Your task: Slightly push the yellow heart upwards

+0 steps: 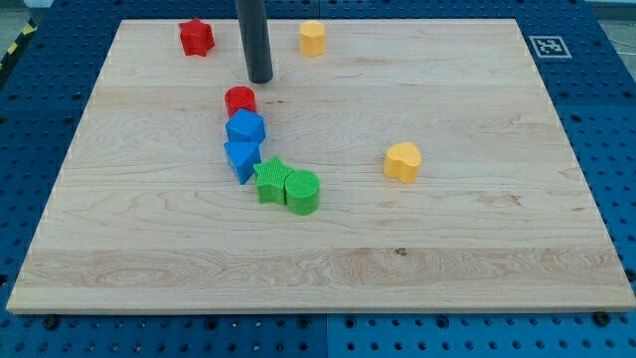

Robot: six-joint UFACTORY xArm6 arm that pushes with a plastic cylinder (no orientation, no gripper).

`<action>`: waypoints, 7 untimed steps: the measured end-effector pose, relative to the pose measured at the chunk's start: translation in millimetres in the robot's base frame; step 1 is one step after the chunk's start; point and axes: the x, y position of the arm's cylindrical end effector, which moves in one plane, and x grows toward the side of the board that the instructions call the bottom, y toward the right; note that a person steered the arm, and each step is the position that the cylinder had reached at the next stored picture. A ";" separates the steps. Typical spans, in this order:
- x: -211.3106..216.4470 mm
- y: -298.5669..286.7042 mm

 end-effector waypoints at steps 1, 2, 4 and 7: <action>15.4 17.9; 16.5 47.3; 58.4 106.4; 120.1 119.1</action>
